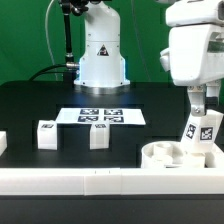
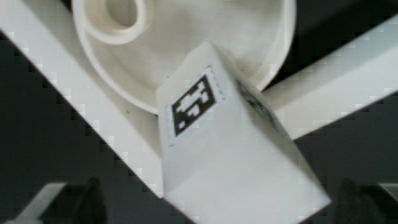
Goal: Assemble stool
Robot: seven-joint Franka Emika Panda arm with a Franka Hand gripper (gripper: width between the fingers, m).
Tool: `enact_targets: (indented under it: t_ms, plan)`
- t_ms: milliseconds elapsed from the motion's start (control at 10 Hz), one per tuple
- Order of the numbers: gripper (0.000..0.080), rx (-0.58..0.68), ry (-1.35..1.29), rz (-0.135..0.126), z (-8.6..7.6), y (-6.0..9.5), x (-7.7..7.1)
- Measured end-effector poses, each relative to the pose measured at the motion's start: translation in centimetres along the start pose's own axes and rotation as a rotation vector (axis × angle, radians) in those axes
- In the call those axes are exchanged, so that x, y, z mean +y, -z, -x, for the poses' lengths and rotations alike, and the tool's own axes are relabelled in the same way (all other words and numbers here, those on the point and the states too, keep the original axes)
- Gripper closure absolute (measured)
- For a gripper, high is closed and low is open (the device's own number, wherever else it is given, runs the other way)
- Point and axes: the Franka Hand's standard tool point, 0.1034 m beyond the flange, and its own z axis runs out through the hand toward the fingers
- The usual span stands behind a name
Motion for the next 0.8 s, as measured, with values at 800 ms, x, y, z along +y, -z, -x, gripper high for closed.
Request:
enact_targets:
  t_ms: [800]
  plan:
    - [0.015,-0.042,0.584,0.017,0.4,-1.1,-0.3]
